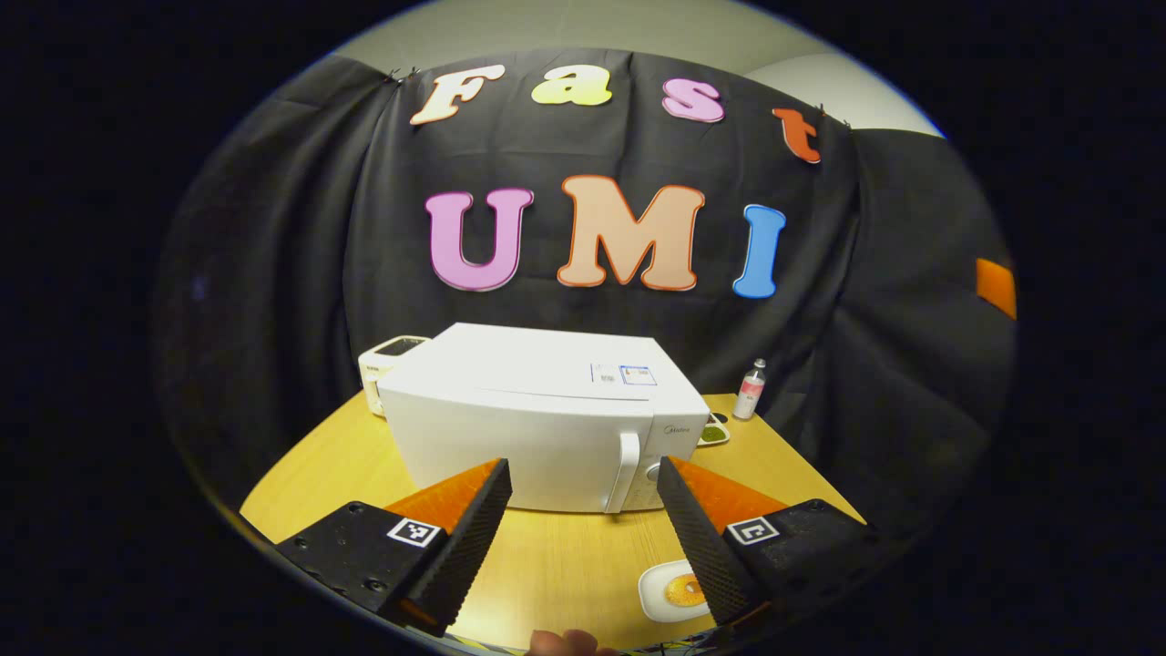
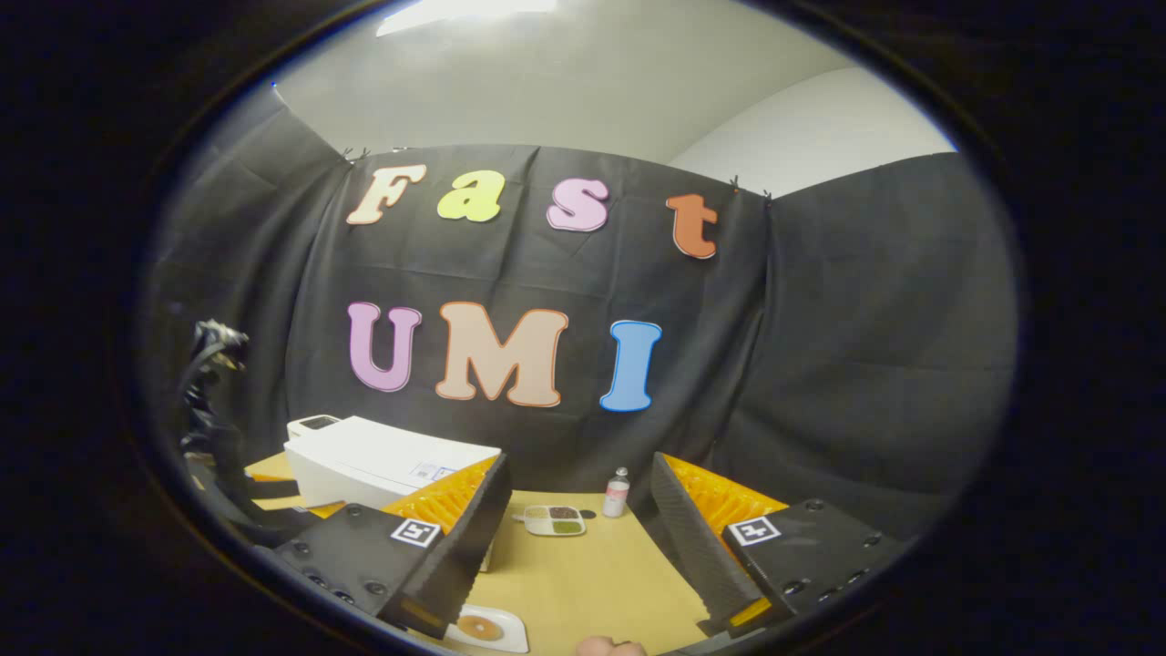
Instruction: Open the microwave oven with the left hand, put the food in, and close the microwave oven.
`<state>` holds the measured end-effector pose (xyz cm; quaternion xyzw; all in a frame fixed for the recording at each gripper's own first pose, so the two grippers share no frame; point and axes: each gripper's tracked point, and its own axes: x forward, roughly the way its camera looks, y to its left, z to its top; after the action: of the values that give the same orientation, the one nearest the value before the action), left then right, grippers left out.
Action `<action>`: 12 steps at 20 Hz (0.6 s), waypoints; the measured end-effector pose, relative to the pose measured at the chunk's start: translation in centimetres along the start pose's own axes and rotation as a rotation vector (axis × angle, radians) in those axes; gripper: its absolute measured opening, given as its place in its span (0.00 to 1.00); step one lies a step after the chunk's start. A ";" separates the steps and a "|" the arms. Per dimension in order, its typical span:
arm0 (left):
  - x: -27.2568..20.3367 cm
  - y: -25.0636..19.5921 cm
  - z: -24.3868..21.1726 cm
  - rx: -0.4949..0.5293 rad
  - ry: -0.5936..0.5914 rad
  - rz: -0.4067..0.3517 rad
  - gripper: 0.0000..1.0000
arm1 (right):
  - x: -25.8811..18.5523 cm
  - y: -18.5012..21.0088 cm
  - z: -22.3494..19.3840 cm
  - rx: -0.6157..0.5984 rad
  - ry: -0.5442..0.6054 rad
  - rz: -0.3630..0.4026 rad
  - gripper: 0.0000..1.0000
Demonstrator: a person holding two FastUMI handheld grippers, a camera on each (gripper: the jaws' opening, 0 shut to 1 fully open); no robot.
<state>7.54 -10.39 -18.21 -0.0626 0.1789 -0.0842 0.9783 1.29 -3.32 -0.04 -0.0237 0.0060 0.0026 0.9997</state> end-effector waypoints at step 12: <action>12.2 -4.2 -5.9 0.089 0.129 -0.024 0.96 | -1.1 -3.9 -0.3 -0.009 -0.004 -0.092 0.96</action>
<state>16.08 -17.29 -27.19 -0.0159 0.2366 -0.1077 0.9655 0.25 -7.25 -0.17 -0.0284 0.0028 -0.0433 0.9987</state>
